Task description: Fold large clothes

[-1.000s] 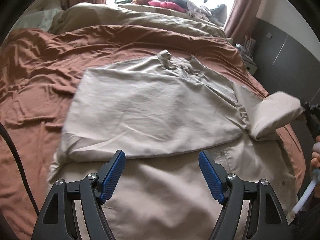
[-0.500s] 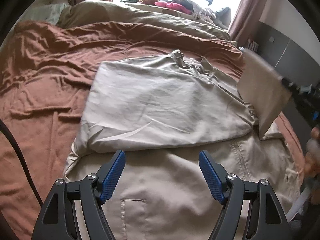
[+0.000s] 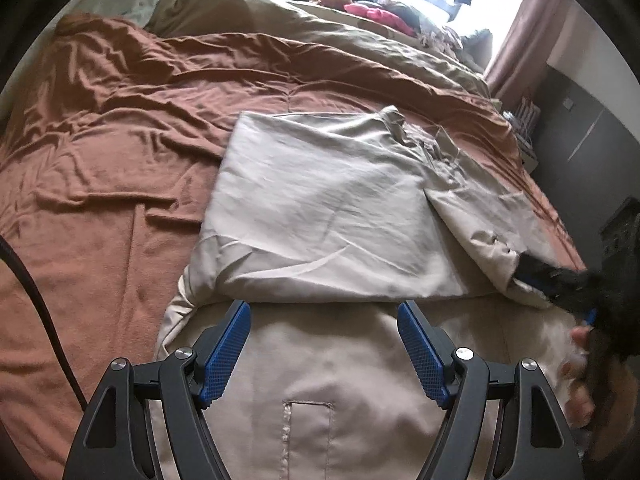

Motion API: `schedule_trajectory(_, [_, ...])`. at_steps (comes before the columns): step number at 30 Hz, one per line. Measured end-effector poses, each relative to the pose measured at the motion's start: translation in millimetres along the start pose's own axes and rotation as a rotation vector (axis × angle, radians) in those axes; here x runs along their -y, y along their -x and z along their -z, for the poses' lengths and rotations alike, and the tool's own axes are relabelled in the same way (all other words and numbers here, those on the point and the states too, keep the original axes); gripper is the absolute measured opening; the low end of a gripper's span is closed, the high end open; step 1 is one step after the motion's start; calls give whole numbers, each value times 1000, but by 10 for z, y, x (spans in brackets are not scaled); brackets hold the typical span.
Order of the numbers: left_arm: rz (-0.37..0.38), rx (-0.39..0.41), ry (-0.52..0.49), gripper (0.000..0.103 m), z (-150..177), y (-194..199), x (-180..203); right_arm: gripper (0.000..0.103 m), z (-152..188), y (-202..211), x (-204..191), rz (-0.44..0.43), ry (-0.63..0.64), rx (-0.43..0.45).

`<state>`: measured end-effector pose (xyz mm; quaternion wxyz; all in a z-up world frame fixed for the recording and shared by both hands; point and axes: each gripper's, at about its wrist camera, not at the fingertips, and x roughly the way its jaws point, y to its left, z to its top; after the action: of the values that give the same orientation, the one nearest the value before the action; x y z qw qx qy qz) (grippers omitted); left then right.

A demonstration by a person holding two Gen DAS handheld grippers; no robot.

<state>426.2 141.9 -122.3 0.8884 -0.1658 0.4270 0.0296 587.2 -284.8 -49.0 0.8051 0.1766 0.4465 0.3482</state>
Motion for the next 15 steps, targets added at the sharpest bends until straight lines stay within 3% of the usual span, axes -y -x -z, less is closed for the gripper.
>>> schedule_trajectory(1, [-10, -2, -19, 77, 10, -9, 28, 92, 62, 80, 37, -9, -10, 6])
schedule_trajectory(2, [-20, -3, -35, 77, 19, -21, 58, 95, 74, 162, 95, -12, -22, 10])
schedule_trajectory(6, [-49, 0, -64, 77, 48, -41, 189, 95, 135, 426, 374, -4, -78, 32])
schedule_trajectory(10, [-43, -16, -141, 77, 1, -75, 482, 95, 189, 829, 652, 104, -103, 106])
schedule_trajectory(15, [-15, -27, -205, 77, -138, -118, 917, 95, 188, 1143, 1055, 140, -211, 138])
